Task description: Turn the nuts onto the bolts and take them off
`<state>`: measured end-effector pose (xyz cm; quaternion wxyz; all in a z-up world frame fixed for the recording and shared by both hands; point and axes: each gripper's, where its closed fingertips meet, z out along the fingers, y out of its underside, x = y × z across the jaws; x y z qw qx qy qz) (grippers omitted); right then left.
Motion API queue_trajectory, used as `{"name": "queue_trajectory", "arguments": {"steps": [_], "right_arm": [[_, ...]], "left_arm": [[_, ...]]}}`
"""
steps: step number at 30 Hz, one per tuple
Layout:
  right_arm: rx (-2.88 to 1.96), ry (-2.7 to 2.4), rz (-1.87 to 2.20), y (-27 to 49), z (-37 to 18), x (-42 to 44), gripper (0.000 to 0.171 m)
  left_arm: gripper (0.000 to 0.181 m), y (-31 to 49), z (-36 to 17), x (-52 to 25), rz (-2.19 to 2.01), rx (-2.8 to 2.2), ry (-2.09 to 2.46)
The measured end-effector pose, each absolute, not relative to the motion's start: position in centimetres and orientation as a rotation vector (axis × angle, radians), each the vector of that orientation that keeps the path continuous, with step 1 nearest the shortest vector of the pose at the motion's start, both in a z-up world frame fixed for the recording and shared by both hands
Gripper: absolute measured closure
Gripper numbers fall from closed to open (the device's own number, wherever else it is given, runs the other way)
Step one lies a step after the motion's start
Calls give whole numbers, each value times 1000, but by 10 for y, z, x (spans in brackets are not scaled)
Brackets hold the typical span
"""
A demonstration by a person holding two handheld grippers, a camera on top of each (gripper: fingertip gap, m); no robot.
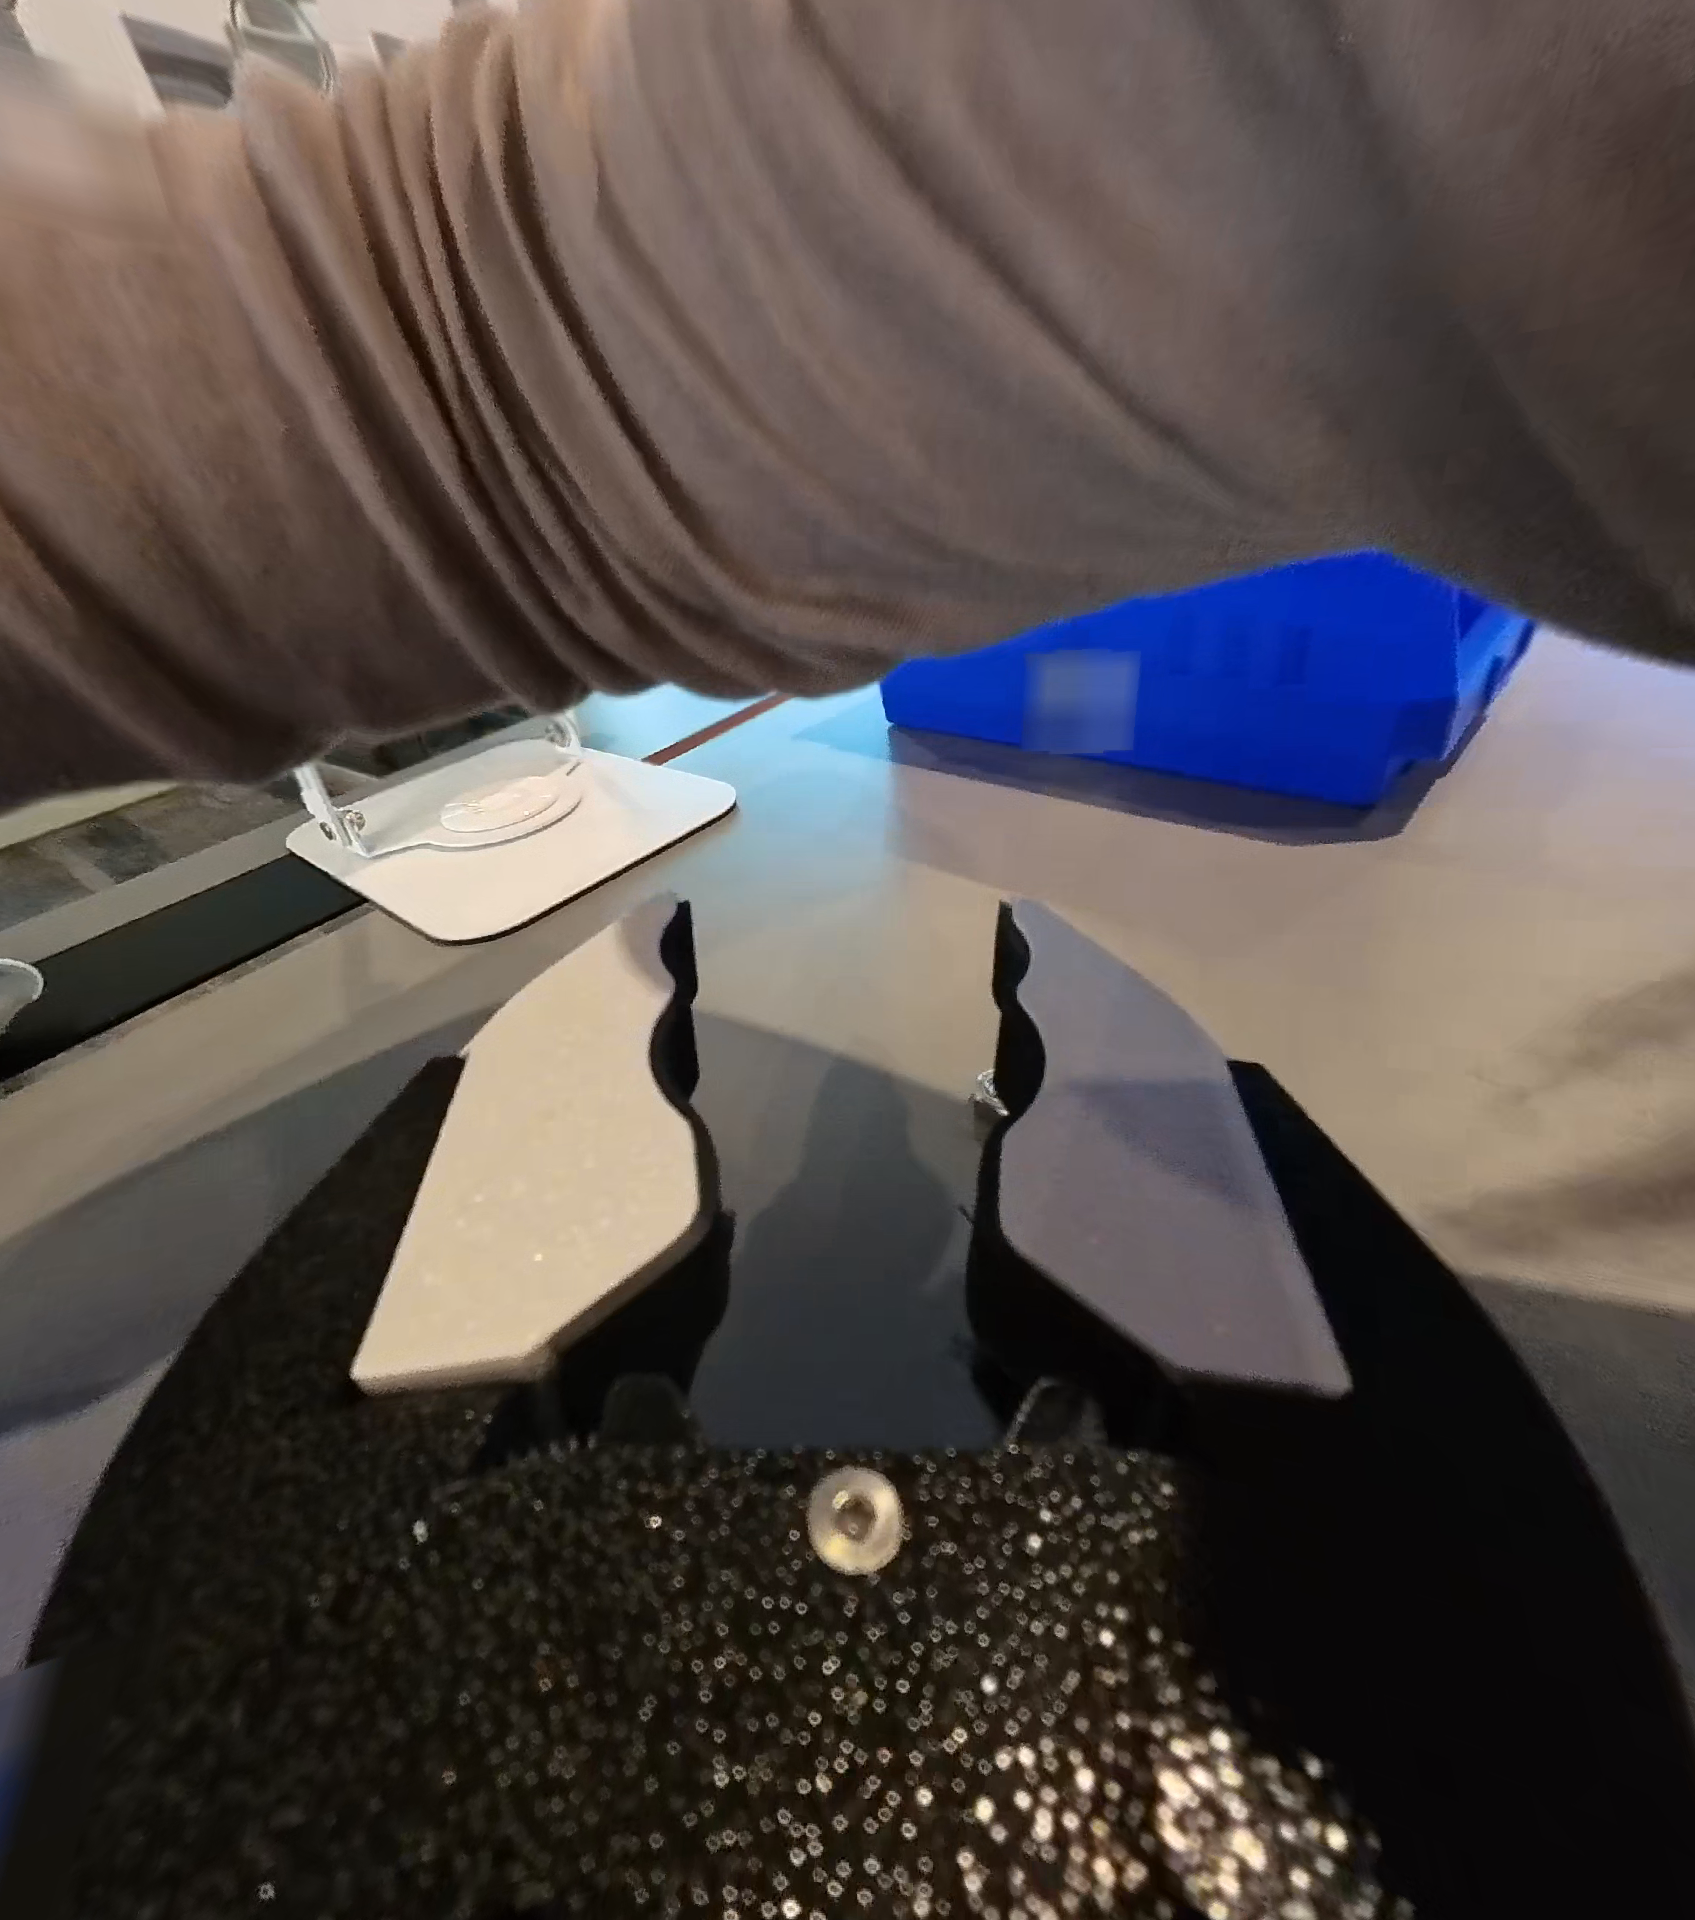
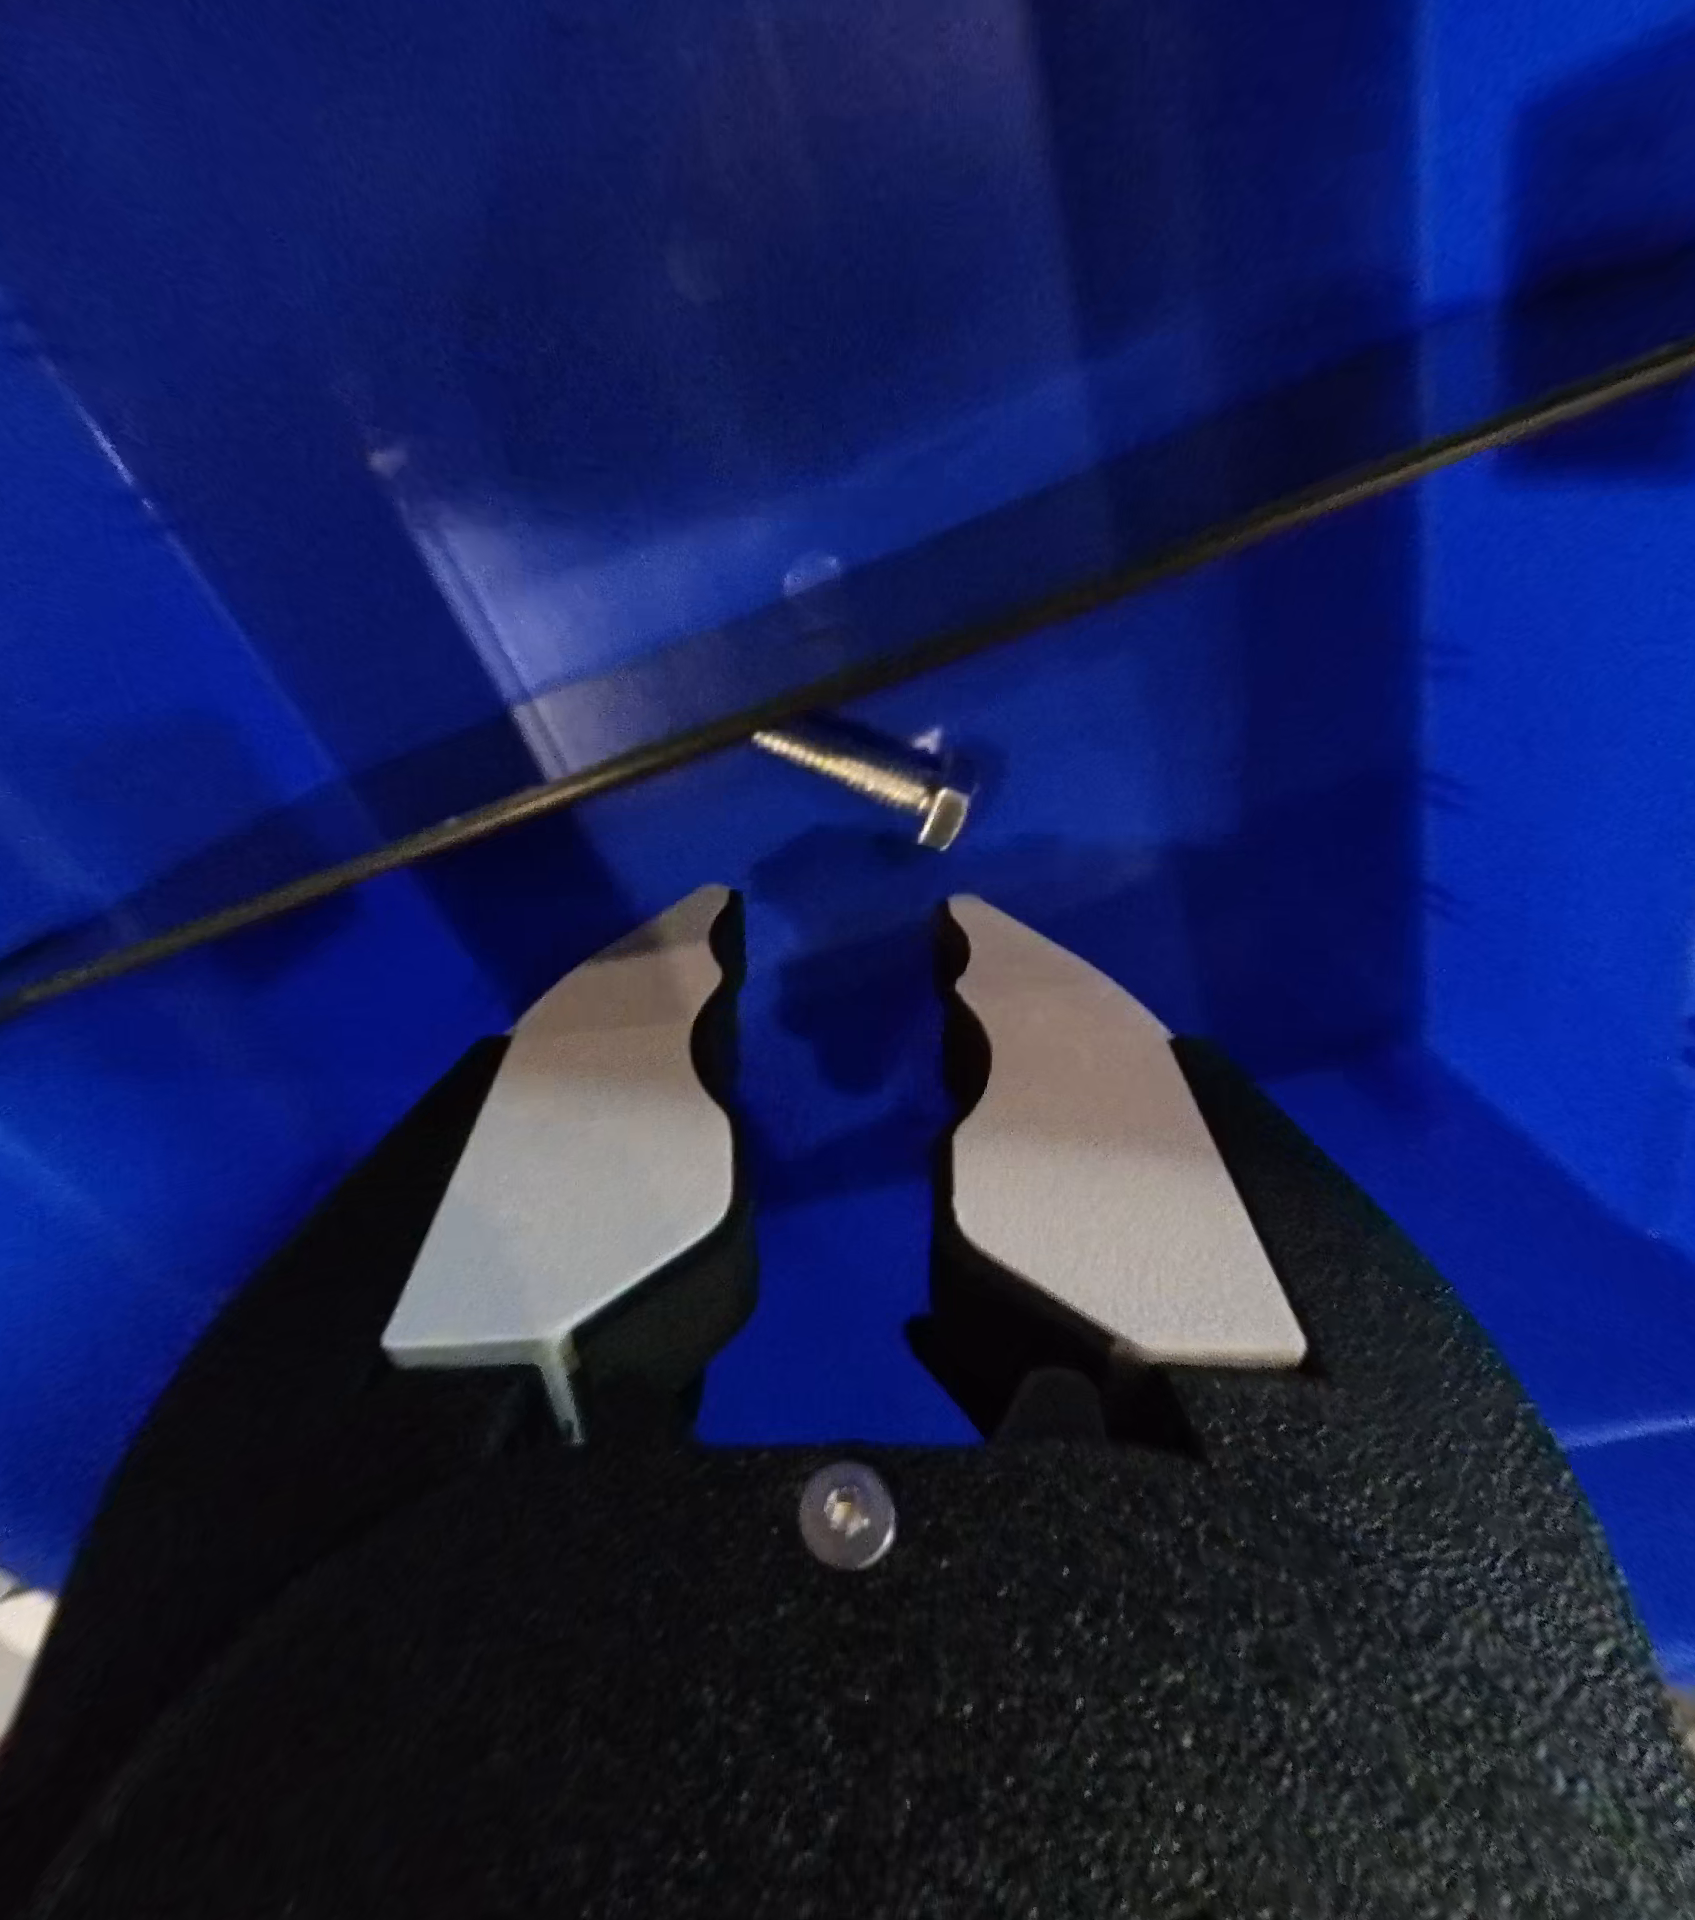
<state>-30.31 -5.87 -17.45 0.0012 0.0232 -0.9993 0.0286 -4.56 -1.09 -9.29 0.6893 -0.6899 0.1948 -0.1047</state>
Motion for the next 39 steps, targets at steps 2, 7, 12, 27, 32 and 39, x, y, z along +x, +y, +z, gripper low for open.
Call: {"name": "queue_trajectory", "arguments": {"steps": [2,7,12,27,32,39], "right_arm": [[93,-3106,122,-63,-176,-310,136],[189,-3054,113,-68,-184,-315,141],[153,-3037,116,-70,-184,-318,158],[-409,-2565,280,-13,-70,-294,164],[-800,-2187,624,3,-8,-234,165],[-1279,-1686,1004,14,1,-106,165]], "left_arm": [[127,-11,-93,-46,-239,-1546,433],[127,-11,-93,-45,-235,-1545,442],[126,-12,-93,-44,-237,-1540,453],[123,-12,-85,-57,-366,-1511,327],[121,-13,-83,-57,-365,-1491,321],[139,-32,-55,-58,-163,-1278,369]]}}
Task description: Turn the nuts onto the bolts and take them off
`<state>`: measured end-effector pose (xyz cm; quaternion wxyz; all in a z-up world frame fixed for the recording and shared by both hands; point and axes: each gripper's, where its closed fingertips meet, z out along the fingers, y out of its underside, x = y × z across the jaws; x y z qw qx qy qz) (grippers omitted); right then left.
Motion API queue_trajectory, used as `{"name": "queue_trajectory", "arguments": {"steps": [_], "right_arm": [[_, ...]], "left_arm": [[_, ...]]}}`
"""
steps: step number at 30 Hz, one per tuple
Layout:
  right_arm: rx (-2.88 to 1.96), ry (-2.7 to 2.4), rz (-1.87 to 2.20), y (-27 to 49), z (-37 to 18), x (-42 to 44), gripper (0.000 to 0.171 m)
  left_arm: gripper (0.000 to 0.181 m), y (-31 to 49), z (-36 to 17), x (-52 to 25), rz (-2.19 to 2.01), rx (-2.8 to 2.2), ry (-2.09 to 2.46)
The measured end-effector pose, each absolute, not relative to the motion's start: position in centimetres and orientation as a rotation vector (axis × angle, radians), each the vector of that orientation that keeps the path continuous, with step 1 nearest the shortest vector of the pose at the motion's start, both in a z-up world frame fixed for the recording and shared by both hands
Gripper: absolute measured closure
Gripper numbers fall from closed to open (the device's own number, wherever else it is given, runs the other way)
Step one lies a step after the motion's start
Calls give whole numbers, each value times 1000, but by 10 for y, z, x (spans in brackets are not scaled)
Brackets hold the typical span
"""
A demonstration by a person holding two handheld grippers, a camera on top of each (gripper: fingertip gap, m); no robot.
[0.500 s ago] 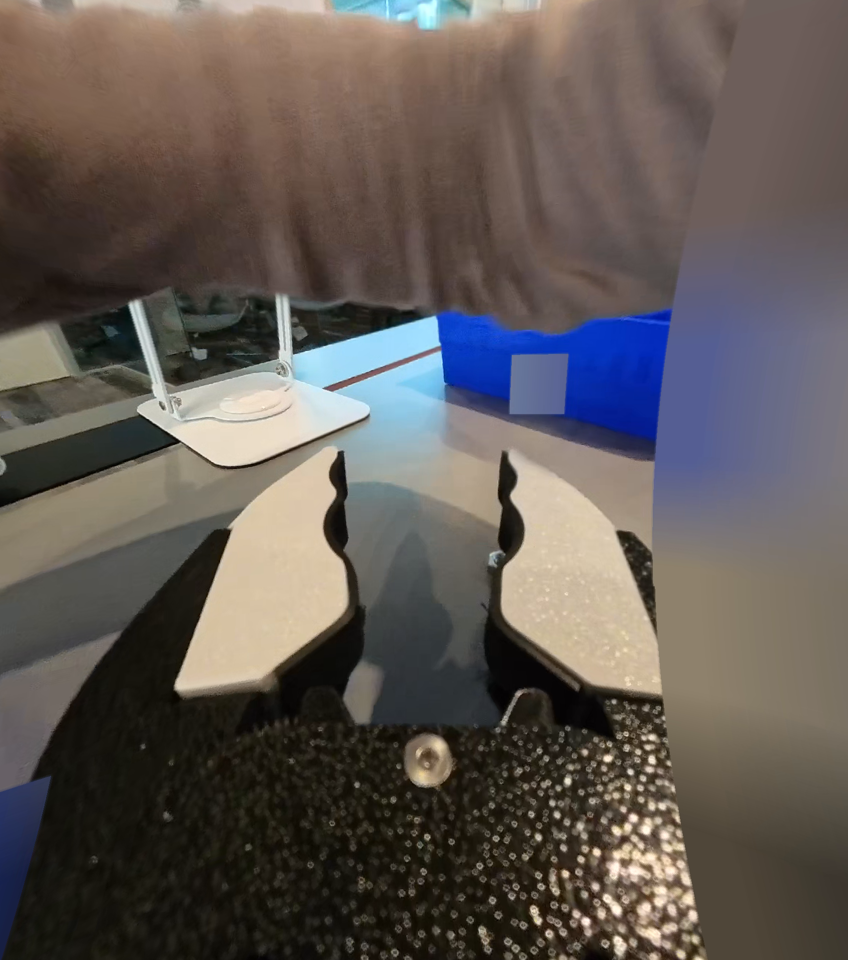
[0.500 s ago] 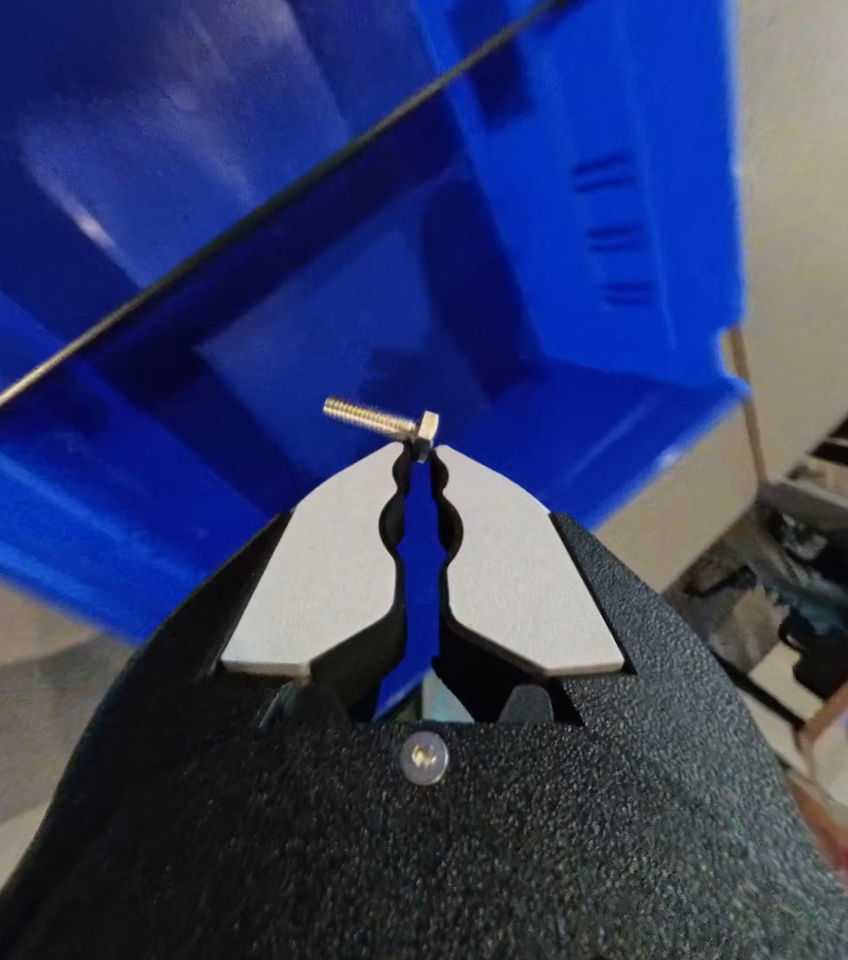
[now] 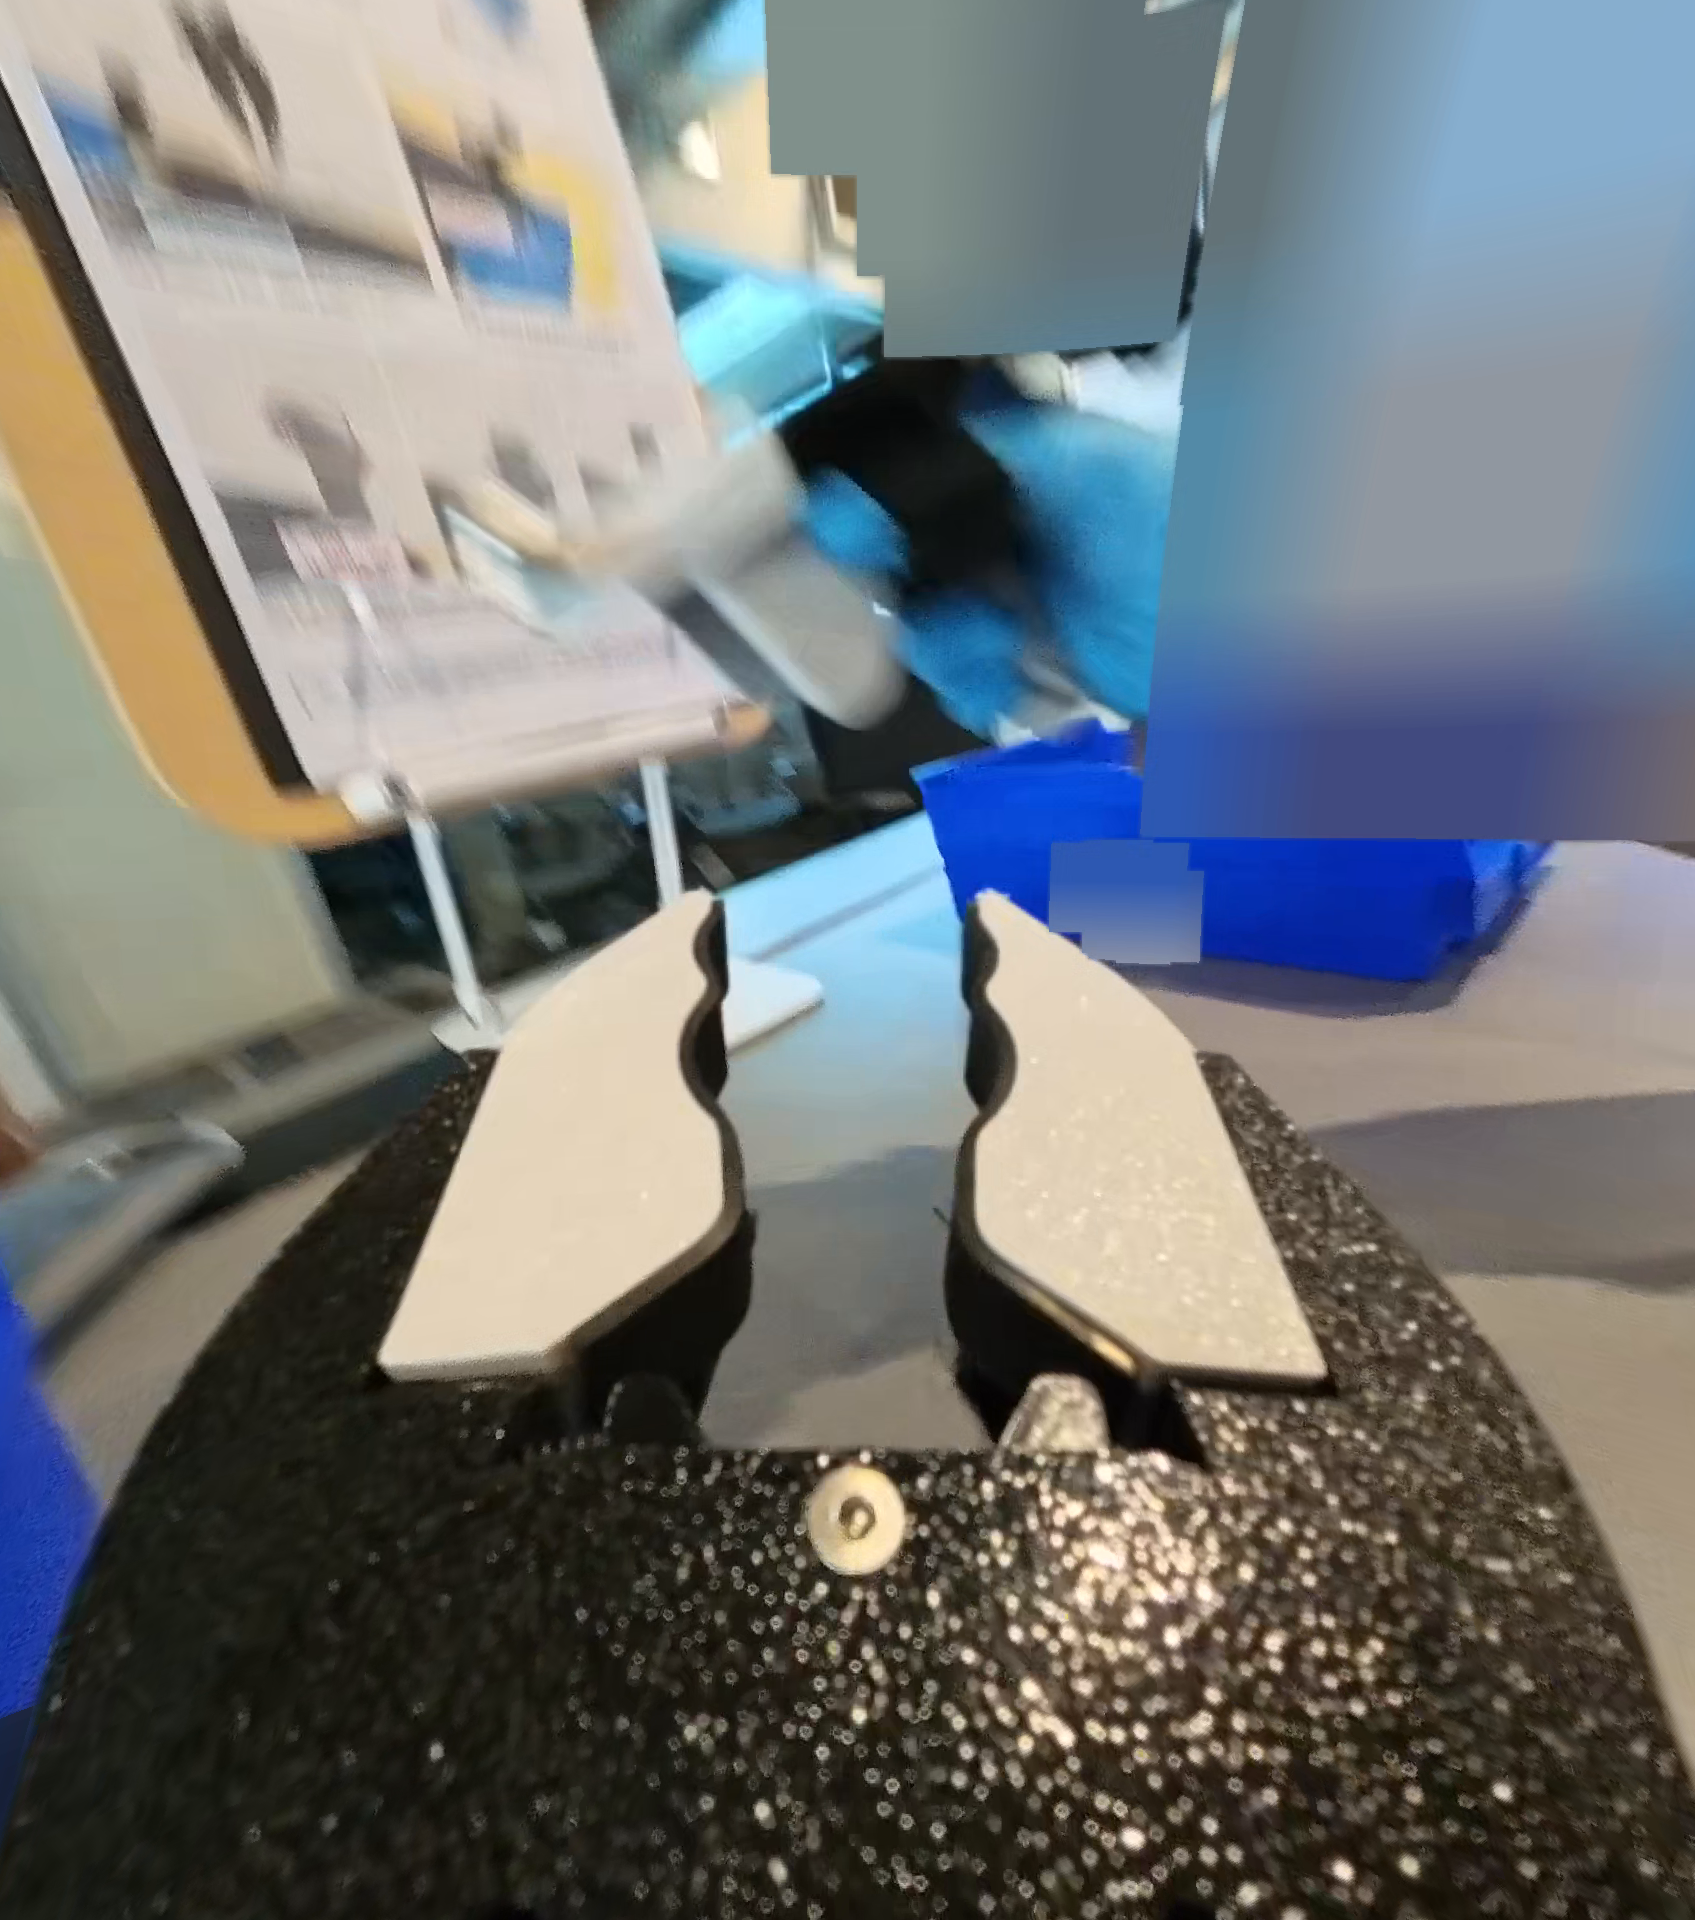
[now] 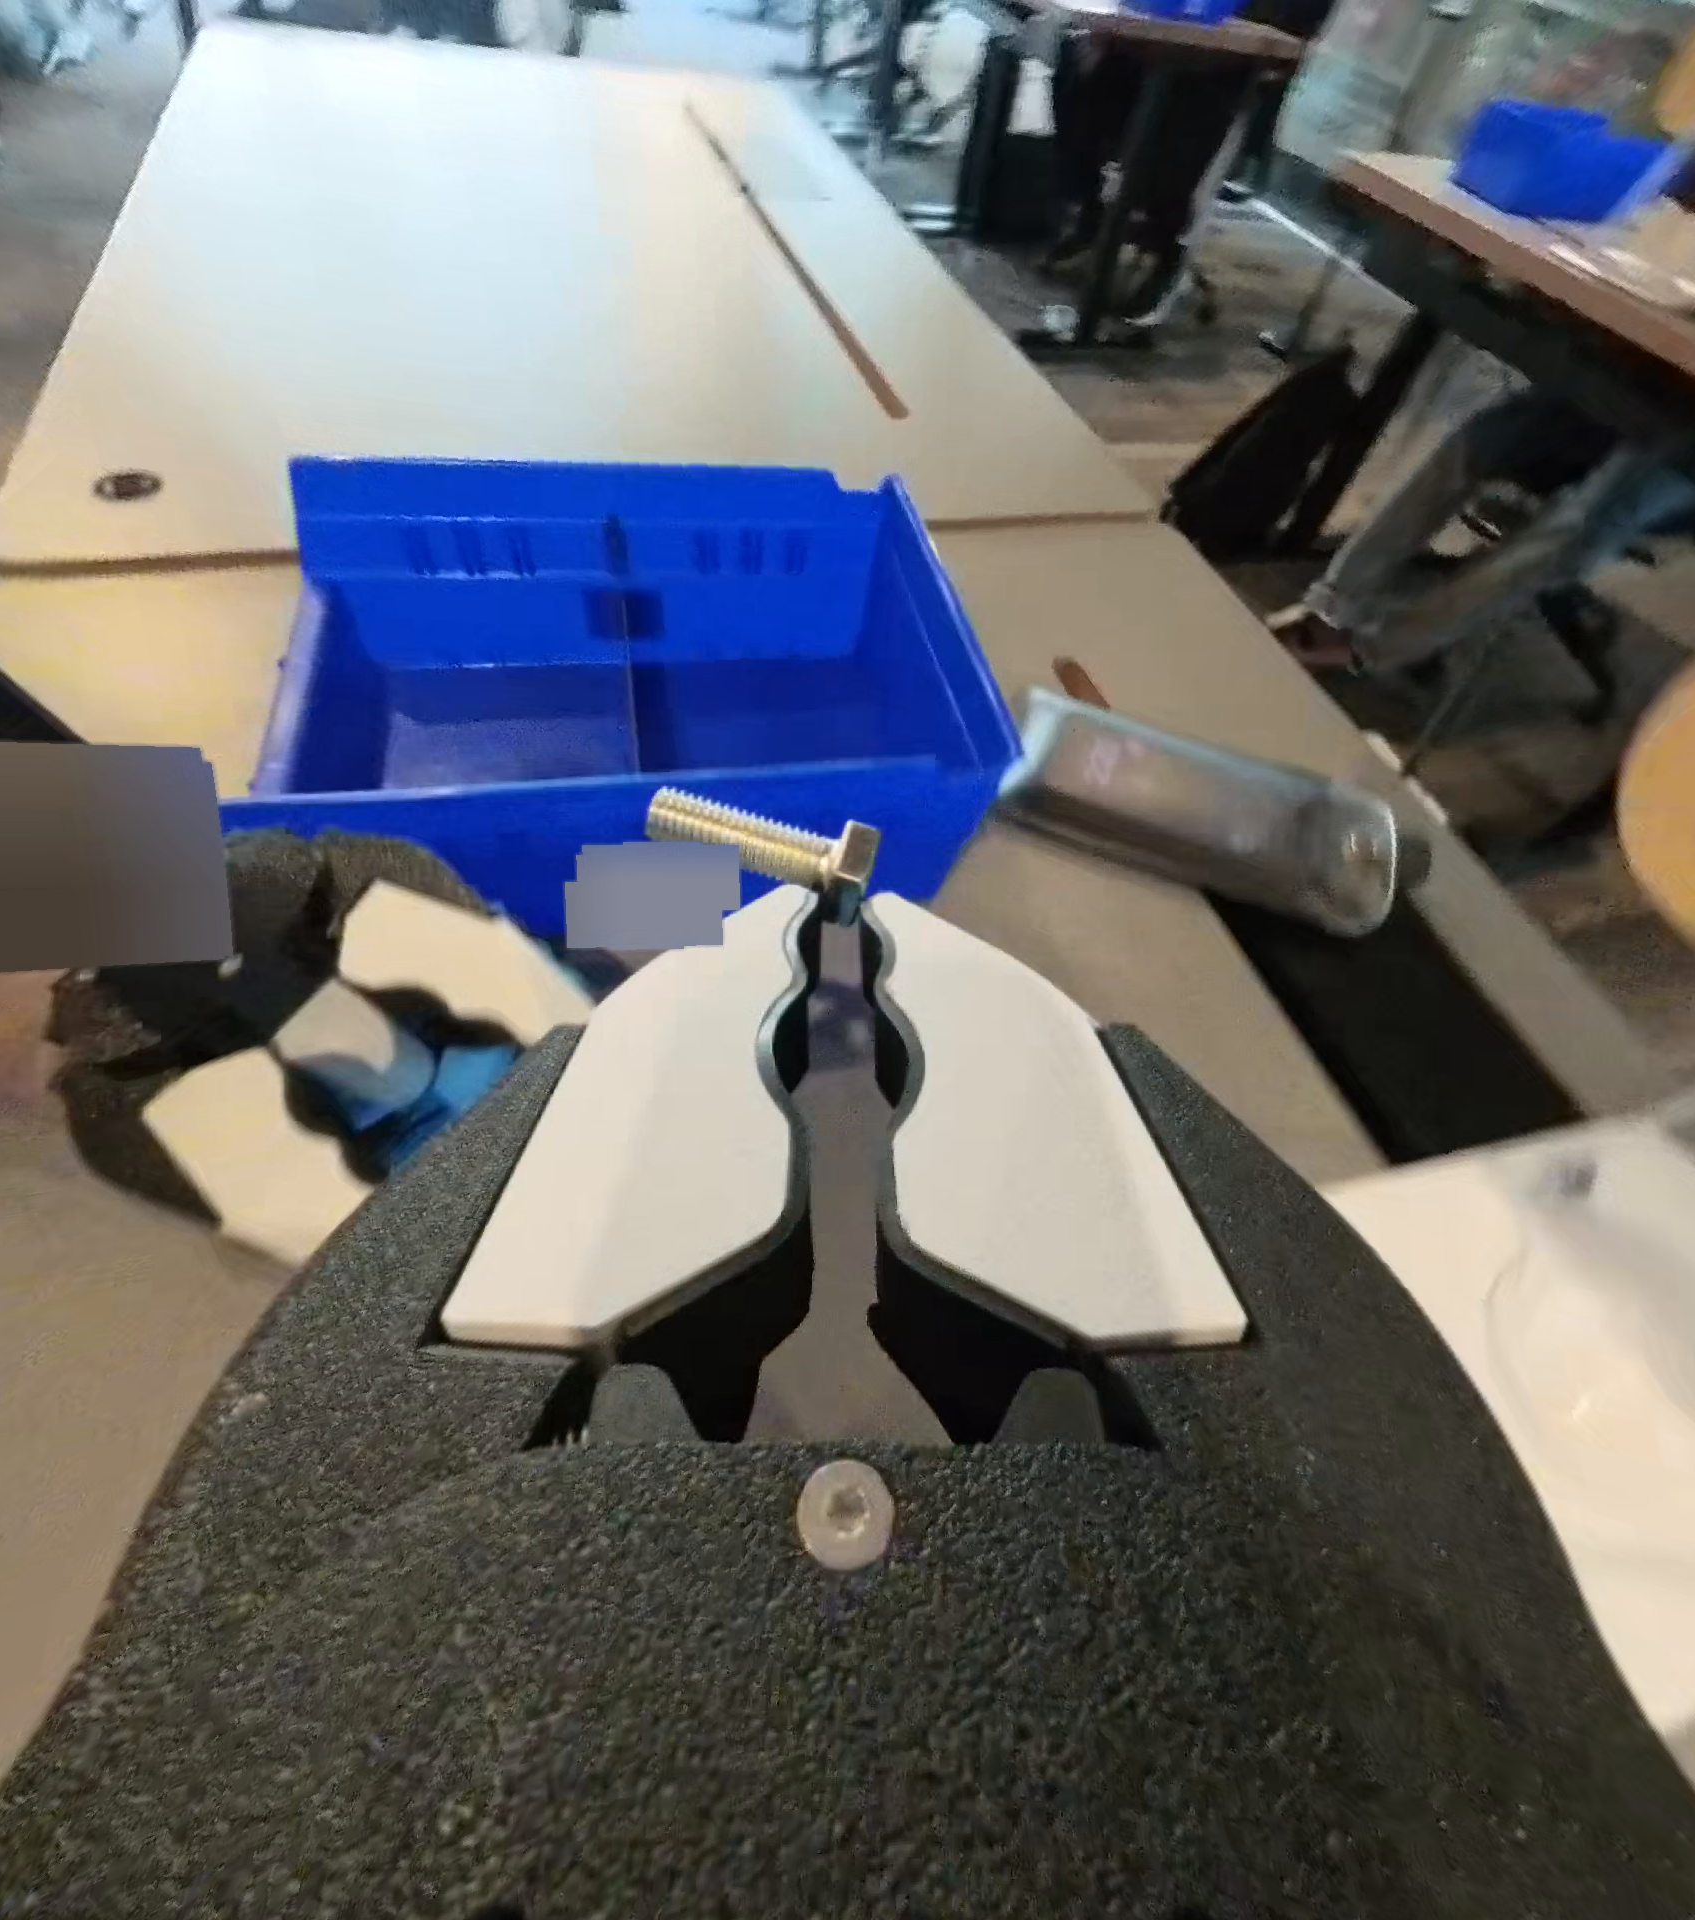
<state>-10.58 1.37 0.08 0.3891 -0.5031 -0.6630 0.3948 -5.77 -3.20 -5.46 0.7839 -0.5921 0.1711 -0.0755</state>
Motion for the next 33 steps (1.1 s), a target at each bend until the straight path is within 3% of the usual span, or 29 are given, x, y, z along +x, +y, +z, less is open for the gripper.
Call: {"name": "queue_trajectory", "arguments": {"steps": [6,13,17,23,28,33], "right_arm": [[-1543,-1465,1248,2,-45,-34,165],[-1698,-1552,1518,-26,-92,-20,165],[-1689,-1546,1611,-31,-95,-17,165],[-1679,-1568,1699,-34,-99,-11,165],[-1660,-1611,1816,-42,-99,-2,165],[-1624,-1685,1921,-54,-103,8,165]], "left_arm": [[138,-41,-53,-32,-13,-1224,472],[141,-31,-68,-10,167,-1273,561],[152,-34,-71,-2,135,-1268,612],[145,-34,-73,2,109,-1271,637],[164,-41,-73,12,88,-1229,698],[172,-49,-73,22,-5,-1192,751]]}}
